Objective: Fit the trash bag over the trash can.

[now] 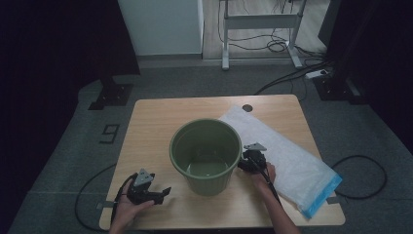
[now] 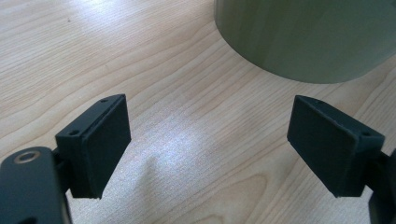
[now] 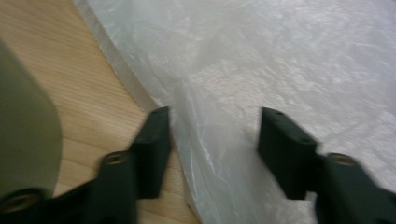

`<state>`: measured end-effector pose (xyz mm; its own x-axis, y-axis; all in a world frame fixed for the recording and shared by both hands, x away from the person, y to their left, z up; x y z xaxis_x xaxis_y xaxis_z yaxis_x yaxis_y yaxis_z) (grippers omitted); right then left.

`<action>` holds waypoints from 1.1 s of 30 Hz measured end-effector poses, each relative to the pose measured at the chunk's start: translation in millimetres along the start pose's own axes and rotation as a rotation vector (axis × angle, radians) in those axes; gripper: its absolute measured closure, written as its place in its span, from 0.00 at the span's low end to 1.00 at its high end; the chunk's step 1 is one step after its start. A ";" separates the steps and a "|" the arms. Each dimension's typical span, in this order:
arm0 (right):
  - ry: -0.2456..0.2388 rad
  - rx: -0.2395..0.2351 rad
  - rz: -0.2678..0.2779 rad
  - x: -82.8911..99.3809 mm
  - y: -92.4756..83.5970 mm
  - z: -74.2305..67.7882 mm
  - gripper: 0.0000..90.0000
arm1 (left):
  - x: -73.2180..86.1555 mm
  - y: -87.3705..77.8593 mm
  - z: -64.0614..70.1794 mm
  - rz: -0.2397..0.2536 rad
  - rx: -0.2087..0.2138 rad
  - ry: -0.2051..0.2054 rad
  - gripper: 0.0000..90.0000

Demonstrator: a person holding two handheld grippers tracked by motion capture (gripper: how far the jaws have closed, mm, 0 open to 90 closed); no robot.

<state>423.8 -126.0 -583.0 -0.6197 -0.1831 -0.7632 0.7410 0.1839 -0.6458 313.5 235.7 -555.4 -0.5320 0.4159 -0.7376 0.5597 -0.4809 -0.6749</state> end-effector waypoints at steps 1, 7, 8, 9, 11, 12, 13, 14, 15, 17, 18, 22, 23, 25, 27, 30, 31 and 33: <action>0.012 0.005 -0.002 -0.1 -0.8 1.9 0.61 | 0.4 0.2 0.0 -0.002 0.001 -0.001 0.14; 0.057 0.000 -0.017 1.8 -6.2 19.8 0.96 | 0.7 -0.6 -0.9 0.000 -0.001 -0.008 0.14; 0.080 -0.016 0.011 0.7 -8.7 23.7 0.98 | 0.8 -0.8 -1.2 0.000 -0.002 -0.007 0.14; 0.097 -0.037 0.043 -1.3 -12.5 27.7 0.98 | 0.9 -0.8 -1.4 0.000 -0.002 -0.009 0.14; 0.113 -0.040 0.081 -6.5 -20.5 34.0 0.99 | 1.0 -0.6 -2.1 -0.002 -0.005 -0.011 0.14; 0.124 -0.050 0.109 -11.9 -27.9 37.5 0.99 | 1.0 -0.6 -2.2 -0.002 -0.006 -0.011 0.14; 0.128 -0.055 0.126 -15.5 -32.7 39.3 0.99 | 0.8 -0.9 -2.2 0.000 -0.009 -0.012 0.14; 0.134 -0.060 0.151 -21.6 -41.0 42.3 0.99 | 0.5 -1.2 -2.1 0.002 -0.011 -0.013 0.15; 0.141 -0.066 0.172 -26.5 -48.0 44.3 0.99 | 0.2 -1.6 -2.2 0.004 -0.013 -0.013 0.15; 0.145 -0.071 0.211 -34.6 -60.6 47.9 0.99 | -0.4 -2.7 -2.1 0.009 -0.014 -0.016 0.15; 0.154 -0.077 0.231 -38.8 -67.8 49.7 0.99 | -0.6 -3.0 -2.0 0.011 -0.014 -0.017 0.15; 0.180 -0.102 0.309 -55.5 -96.5 56.7 0.99 | -0.7 -2.7 -1.0 0.013 -0.015 -0.019 0.15; 0.185 -0.104 0.322 -58.5 -101.2 58.0 0.99 | -0.8 -2.3 -0.5 0.014 -0.015 -0.021 0.15; 0.198 -0.116 0.361 -67.8 -115.6 60.9 0.99 | -0.8 -2.1 -0.4 0.014 -0.015 -0.020 0.15; 0.201 -0.122 0.399 -75.8 -128.9 62.7 0.99 | -0.8 -2.3 -0.6 0.014 -0.016 -0.021 0.15; 0.204 -0.136 0.455 -87.3 -150.1 63.8 0.99 | -0.2 -2.6 -1.3 0.012 -0.017 -0.022 0.15; 0.202 -0.138 0.466 -89.7 -154.7 63.8 0.99 | -0.2 -2.6 -1.3 0.012 -0.017 -0.022 0.15; 0.196 -0.142 0.494 -95.8 -167.0 63.4 0.99 | 0.1 -2.4 -1.3 0.010 -0.017 -0.021 0.15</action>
Point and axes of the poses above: each handheld gripper's, and its own axes: y roughly forward along the jaws, x roughly out of its underside, z roughly to its right, the point moved 5 cm from there along y, roughly forward along the jaws, and after that the axes turned 1 degree about z, right-handed, at the moved point
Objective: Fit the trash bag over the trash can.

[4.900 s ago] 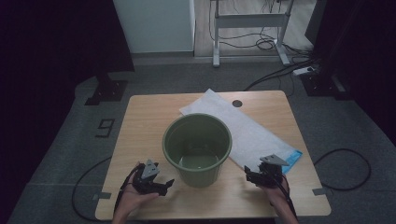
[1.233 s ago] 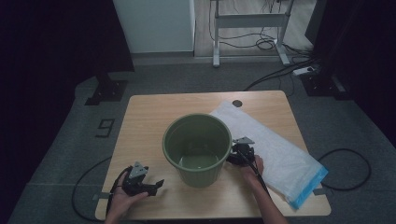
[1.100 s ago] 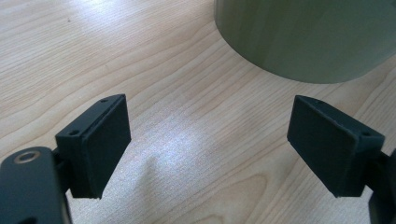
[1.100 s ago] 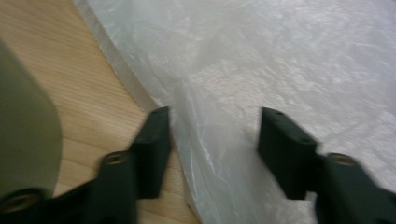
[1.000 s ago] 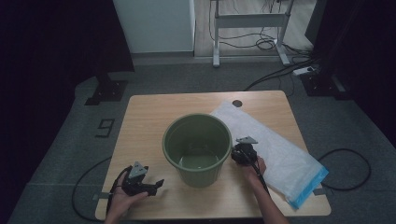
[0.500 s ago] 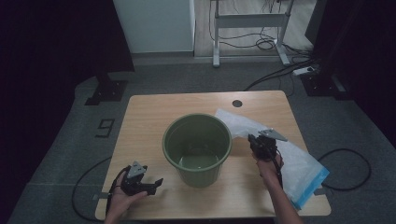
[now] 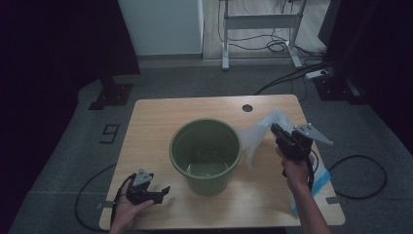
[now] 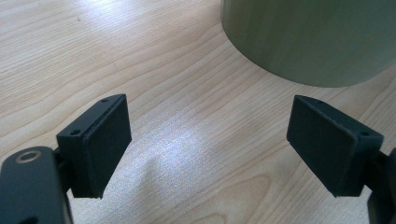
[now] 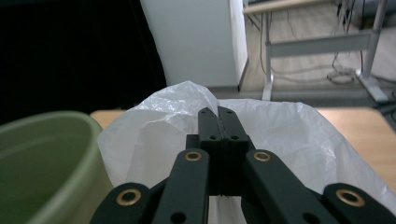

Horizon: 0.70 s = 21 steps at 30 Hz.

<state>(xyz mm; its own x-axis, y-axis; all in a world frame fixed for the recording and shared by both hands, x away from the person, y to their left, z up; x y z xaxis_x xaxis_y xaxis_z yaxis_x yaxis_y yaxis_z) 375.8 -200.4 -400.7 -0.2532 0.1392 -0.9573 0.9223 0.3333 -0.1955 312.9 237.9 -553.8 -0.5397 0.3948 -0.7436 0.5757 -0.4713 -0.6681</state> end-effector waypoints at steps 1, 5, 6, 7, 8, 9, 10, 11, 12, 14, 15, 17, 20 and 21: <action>-0.003 -0.004 0.015 -5.4 -3.6 -2.0 0.99 | 0.1 0.1 0.0 -0.001 0.001 0.000 0.15; -0.019 -0.012 0.064 -25.8 -17.2 -6.7 0.99 | 0.7 0.9 0.3 -0.004 0.001 0.000 0.15; -0.019 -0.014 0.073 -30.2 -20.0 -6.9 0.99 | 0.7 0.9 0.3 -0.004 0.001 0.000 0.15; -0.019 -0.016 0.080 -33.9 -22.6 -7.1 0.99 | 0.8 1.0 0.3 -0.005 0.001 0.001 0.15; -0.019 -0.017 0.088 -37.2 -24.9 -7.1 0.99 | 0.8 1.2 0.4 -0.006 0.002 0.001 0.15; -0.016 -0.020 0.094 -40.1 -27.0 -7.3 0.99 | 0.9 1.4 0.5 -0.006 0.002 0.001 0.15; -0.016 -0.020 0.094 -40.1 -27.0 -7.3 0.99 | 0.9 1.4 0.5 -0.006 0.002 0.001 0.15; -0.010 -0.029 0.107 -45.3 -31.0 -8.2 0.99 | 1.0 1.7 0.5 -0.008 0.002 0.001 0.15; -0.011 -0.032 0.109 -46.8 -32.4 -8.6 0.99 | 1.1 1.8 0.5 -0.009 0.001 0.002 0.15; -0.013 -0.036 0.120 -50.6 -34.9 -9.8 0.99 | 1.2 1.9 0.6 -0.009 0.002 0.001 0.15; -0.014 -0.038 0.122 -52.6 -35.9 -10.4 0.99 | 1.3 2.0 0.6 -0.009 0.002 0.001 0.15; -0.015 -0.039 0.132 -57.2 -38.2 -11.6 0.99 | 1.6 2.4 0.7 -0.011 0.001 0.002 0.15; -0.022 -0.042 0.150 -65.5 -43.1 -13.2 0.99 | 2.1 3.1 0.8 -0.012 0.003 0.002 0.15; -0.026 -0.042 0.153 -68.2 -45.3 -13.8 0.99 | 2.3 3.4 0.8 -0.013 0.002 0.002 0.15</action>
Point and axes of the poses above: each handheld gripper's, and its own axes: y roughly forward along the jaws, x roughly out of its underside, z roughly to its right, the point moved 5 cm from there along y, roughly forward along the jaws, and after that the axes turned 1 degree about z, right-handed, at the moved point
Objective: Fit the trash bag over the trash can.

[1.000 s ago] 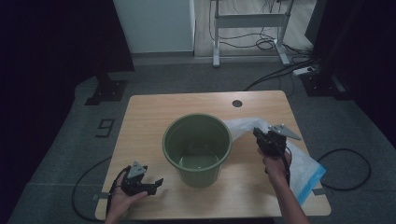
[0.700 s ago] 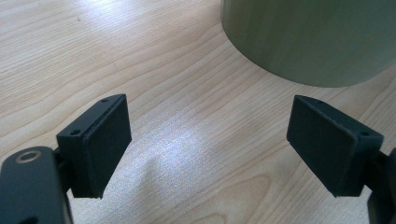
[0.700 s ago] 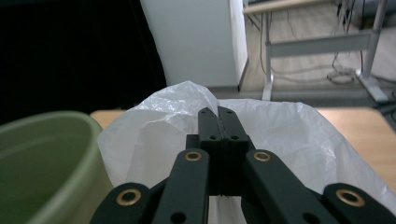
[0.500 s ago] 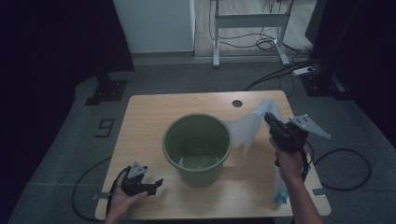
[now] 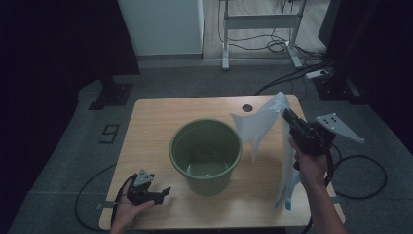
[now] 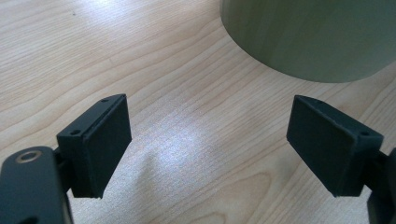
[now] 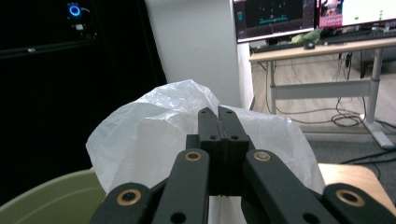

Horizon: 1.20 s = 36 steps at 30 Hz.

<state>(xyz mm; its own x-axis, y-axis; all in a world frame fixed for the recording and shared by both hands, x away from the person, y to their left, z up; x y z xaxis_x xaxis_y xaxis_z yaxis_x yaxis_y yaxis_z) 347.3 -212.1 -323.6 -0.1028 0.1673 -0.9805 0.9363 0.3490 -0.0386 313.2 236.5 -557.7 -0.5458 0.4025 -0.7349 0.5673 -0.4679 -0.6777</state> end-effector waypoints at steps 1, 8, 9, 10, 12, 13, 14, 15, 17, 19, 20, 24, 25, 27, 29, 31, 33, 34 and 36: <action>-0.001 0.000 0.007 -2.9 -1.3 -0.7 0.99 | 0.2 0.2 0.1 -0.001 0.001 0.000 0.15; -0.012 -0.014 0.030 -17.4 -7.3 -7.7 0.99 | 0.7 1.8 1.3 -0.006 0.005 0.000 0.15; -0.014 -0.015 0.032 -18.9 -7.8 -8.5 0.99 | 0.9 2.2 1.3 -0.008 0.006 0.001 0.15; -0.016 -0.017 0.036 -20.9 -8.6 -9.5 0.99 | 1.0 2.5 1.4 -0.009 0.006 0.001 0.15; -0.021 -0.020 0.043 -25.2 -10.2 -11.9 0.99 | 1.2 3.1 1.7 -0.011 0.007 0.001 0.15; -0.022 -0.022 0.047 -27.6 -11.1 -13.1 0.99 | 1.3 3.4 1.9 -0.011 0.007 0.001 0.15; -0.023 -0.024 0.052 -30.2 -12.0 -14.4 0.99 | 1.3 3.5 2.0 -0.012 0.008 0.001 0.15; -0.025 -0.027 0.058 -32.9 -13.0 -15.7 0.99 | 1.3 3.5 2.0 -0.012 0.008 0.001 0.15; -0.026 -0.034 0.065 -38.5 -15.1 -18.8 0.99 | 1.3 3.7 2.3 -0.012 0.009 0.002 0.15; -0.032 -0.040 0.076 -44.3 -17.0 -22.7 0.99 | 1.4 3.9 2.4 -0.013 0.009 0.003 0.15; -0.035 -0.043 0.080 -47.3 -18.2 -24.6 0.99 | 1.4 4.0 2.4 -0.013 0.009 0.003 0.15; -0.046 -0.063 0.101 -59.1 -23.0 -34.5 0.99 | 1.6 4.7 2.8 -0.016 0.011 0.003 0.15; -0.050 -0.065 0.105 -61.2 -23.8 -36.6 0.99 | 1.7 4.8 2.8 -0.018 0.011 0.005 0.15; -0.059 -0.076 0.113 -66.0 -26.0 -42.5 0.99 | 1.7 5.0 2.8 -0.019 0.011 0.005 0.15; -0.064 -0.087 0.114 -67.9 -27.1 -47.7 0.99 | 1.7 4.9 2.8 -0.019 0.011 0.005 0.15; -0.068 -0.092 0.114 -68.2 -27.5 -49.6 0.99 | 1.7 4.8 2.7 -0.019 0.010 0.006 0.15; -0.077 -0.106 0.116 -66.7 -27.7 -57.8 0.99 | 1.5 4.3 2.5 -0.016 0.010 0.005 0.15; -0.081 -0.111 0.112 -64.8 -27.0 -60.2 0.99 | 1.4 4.2 2.5 -0.015 0.010 0.005 0.15; -0.088 -0.120 0.101 -59.7 -24.5 -64.4 0.99 | 1.4 3.8 2.0 -0.015 0.009 0.002 0.15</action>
Point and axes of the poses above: each handheld gripper's, and its own axes: y roughly forward along the jaws, x roughly out of its underside, z roughly to its right, the point moved 5 cm from there along y, roughly forward along the jaws, and after that the axes turned 1 degree about z, right-handed, at the moved point
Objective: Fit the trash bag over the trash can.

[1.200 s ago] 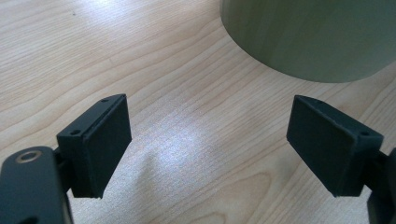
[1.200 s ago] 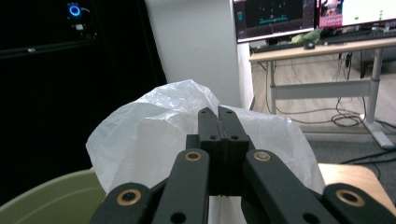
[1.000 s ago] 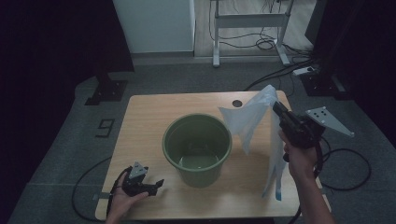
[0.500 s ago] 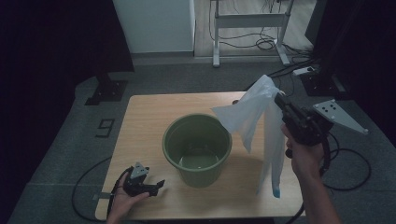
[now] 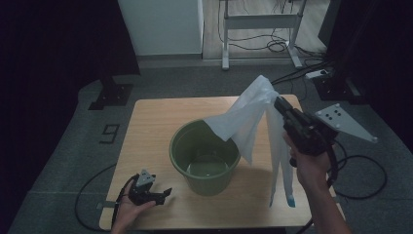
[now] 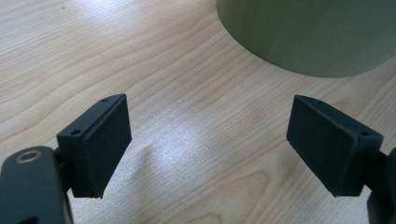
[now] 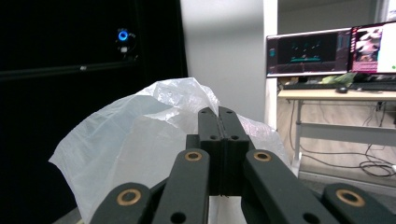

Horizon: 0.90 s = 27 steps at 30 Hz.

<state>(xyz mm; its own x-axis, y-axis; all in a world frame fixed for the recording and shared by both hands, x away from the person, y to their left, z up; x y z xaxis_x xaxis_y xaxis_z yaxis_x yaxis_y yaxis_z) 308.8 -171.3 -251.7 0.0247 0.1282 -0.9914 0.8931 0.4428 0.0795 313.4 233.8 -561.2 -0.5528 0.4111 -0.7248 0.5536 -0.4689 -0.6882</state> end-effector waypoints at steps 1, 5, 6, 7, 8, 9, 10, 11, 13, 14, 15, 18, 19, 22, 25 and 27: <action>-0.003 -0.008 -0.010 4.5 2.1 -3.1 0.99 | -0.1 -0.2 0.0 0.003 -0.001 -0.006 0.15; -0.007 -0.030 -0.047 22.4 11.4 -12.7 0.99 | -1.4 -3.4 -0.8 0.000 0.011 -0.029 0.14; -0.007 -0.036 -0.059 27.6 14.0 -15.0 0.99 | -2.3 -4.8 -1.0 0.003 0.012 -0.033 0.14; -0.007 -0.042 -0.070 32.9 16.7 -17.3 0.99 | -3.6 -6.4 -1.2 0.010 0.011 -0.036 0.14; -0.007 -0.048 -0.081 38.2 19.3 -19.6 0.99 | -4.9 -8.1 -1.2 0.018 0.011 -0.042 0.14; -0.008 -0.053 -0.092 43.2 21.8 -21.9 0.99 | -6.3 -10.2 -1.4 0.023 0.009 -0.043 0.14; -0.011 -0.058 -0.102 48.0 24.1 -24.1 0.99 | -7.7 -12.2 -1.5 0.031 0.007 -0.044 0.14; -0.011 -0.061 -0.111 52.4 26.5 -26.1 0.99 | -9.1 -14.2 -1.3 0.039 0.006 -0.048 0.15; -0.010 -0.071 -0.129 60.7 30.8 -30.2 0.99 | -11.7 -18.7 -1.4 0.049 0.002 -0.053 0.15; -0.011 -0.076 -0.136 64.4 33.0 -32.3 0.99 | -12.9 -21.3 -1.4 0.055 0.004 -0.055 0.15; -0.012 -0.081 -0.145 67.8 35.1 -34.5 0.99 | -14.3 -24.0 -1.3 0.064 0.007 -0.059 0.15; -0.022 -0.085 -0.162 76.0 42.1 -40.0 0.99 | -18.4 -31.0 -0.9 0.085 0.010 -0.073 0.15; -0.025 -0.085 -0.168 77.9 44.2 -41.0 0.99 | -20.6 -34.6 -0.5 0.093 0.007 -0.073 0.15; -0.013 -0.092 -0.184 84.7 51.0 -45.0 0.99 | -27.0 -43.6 2.7 0.116 0.002 -0.064 0.16; -0.022 -0.102 -0.202 94.0 53.6 -50.1 0.99 | -33.1 -52.0 5.8 0.137 0.006 -0.059 0.16; -0.025 -0.112 -0.219 102.1 53.9 -53.6 0.99 | -36.0 -56.3 7.6 0.145 0.006 -0.054 0.16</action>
<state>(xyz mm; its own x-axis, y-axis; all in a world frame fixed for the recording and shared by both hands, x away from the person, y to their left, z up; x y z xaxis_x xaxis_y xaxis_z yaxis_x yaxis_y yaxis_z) 335.4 -86.7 -343.1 -0.1519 -0.0031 -0.9884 0.8231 0.5532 -0.1282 297.4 239.4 -496.2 -0.4998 0.2963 -0.8139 0.6263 -0.5255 -0.5759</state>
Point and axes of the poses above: each handheld gripper's, and its own axes: y roughly forward along the jaws, x roughly out of its underside, z roughly to its right, the point moved 5 cm from there along y, roughly forward along the jaws, and after that the axes turned 1 degree about z, right-handed, at the moved point
